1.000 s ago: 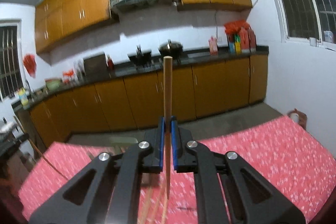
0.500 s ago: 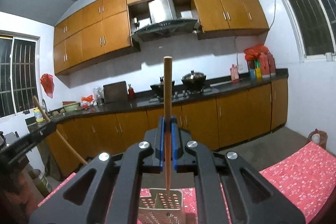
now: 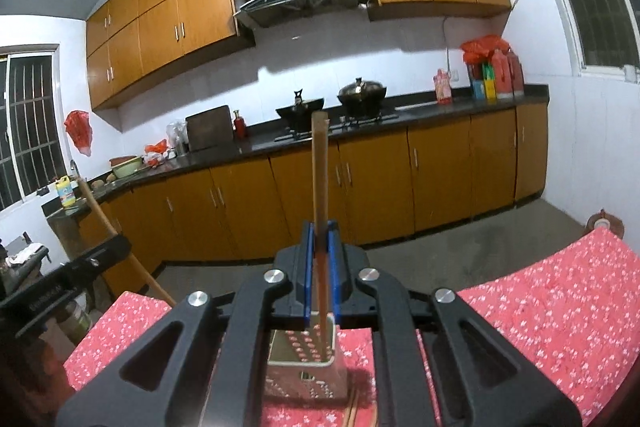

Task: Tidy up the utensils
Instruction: 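Carry the chopstick over the beige holder and open the right tool, then return the right tool to the chopsticks and grasp another one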

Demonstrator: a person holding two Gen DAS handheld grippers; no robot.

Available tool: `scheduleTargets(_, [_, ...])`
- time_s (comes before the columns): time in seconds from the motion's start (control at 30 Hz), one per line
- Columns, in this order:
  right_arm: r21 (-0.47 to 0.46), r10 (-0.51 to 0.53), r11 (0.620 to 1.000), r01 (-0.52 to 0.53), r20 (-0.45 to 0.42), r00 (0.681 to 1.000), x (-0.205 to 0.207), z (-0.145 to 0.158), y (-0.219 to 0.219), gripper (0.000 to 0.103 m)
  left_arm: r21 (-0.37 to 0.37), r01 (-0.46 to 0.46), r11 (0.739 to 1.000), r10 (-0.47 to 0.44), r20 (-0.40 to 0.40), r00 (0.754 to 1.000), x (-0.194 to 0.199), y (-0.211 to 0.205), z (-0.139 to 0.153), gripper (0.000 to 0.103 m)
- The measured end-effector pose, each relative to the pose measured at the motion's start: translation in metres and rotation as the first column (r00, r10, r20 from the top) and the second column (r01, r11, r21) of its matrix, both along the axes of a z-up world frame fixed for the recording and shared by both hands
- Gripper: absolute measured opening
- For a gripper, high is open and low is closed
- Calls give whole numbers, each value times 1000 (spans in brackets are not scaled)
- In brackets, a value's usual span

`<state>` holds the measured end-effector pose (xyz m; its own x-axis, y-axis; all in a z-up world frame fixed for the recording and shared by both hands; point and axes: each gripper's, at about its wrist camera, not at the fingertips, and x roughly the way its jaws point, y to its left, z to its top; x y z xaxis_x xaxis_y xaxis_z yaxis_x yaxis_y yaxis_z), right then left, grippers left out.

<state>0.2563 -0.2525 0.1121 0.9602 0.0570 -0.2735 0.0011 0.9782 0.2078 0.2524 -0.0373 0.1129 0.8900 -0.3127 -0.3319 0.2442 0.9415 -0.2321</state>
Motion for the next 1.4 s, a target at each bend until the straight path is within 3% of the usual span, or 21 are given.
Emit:
scheduleTargets(0.1, [-5,-1,1000,1,5,1000,-5,0,-1,27,12,-8,1000,8,-2,1000,-2,3,-3,9])
scheduleTargets(0.17, [-6,-4,1000,4,11,1000,-10,2,-1,28,10,-13,1000,13,3,1000,-5,6,0,11])
scheduleTargets(0.3, [-2,-7,1000,7,28,1000,-22,10,-4,29,0,-35,999,35,29,999,-14,12,6,32])
scheduleTargets(0.53, [20,-33,999,32,43,999,-65,14,-20,32,-26,-64,998,66,75,995,-43,34,16,33])
scheduleTargets(0.67, [19,-72,997,73,-50,996,-87,-20,-37,33,-39,-85,996,88,76,993,-66,51,6,33])
scheduleTargets(0.8, [26,-58,997,66,-253,966,-86,-83,-47,32,34,-119,992,119,-5,993,-80,61,-29,33])
scheduleTargets(0.87, [53,-21,998,44,-371,928,-83,-120,-48,28,91,-114,989,121,-79,989,-81,62,-57,33])
scheduleTargets(0.97, [84,39,996,1,-473,880,-85,-157,-40,27,132,-101,986,122,-167,978,-83,66,-90,33])
scheduleTargets(1.07, [76,69,997,-34,-523,850,-88,-181,-26,27,136,-74,988,109,-267,957,-87,71,-124,33])
scheduleTargets(1.27, [32,52,999,-41,-584,810,-87,-205,-13,26,137,-18,990,65,-348,935,-96,74,-160,32])
scheduleTargets(1.37, [-25,6,999,-25,-578,816,-89,-204,-13,8,127,5,992,44,-386,921,-99,73,-173,32])
scheduleTargets(1.4, [-24,-3,1000,-14,-578,816,-88,-203,-16,8,124,10,992,40,-396,917,-99,71,-175,32])
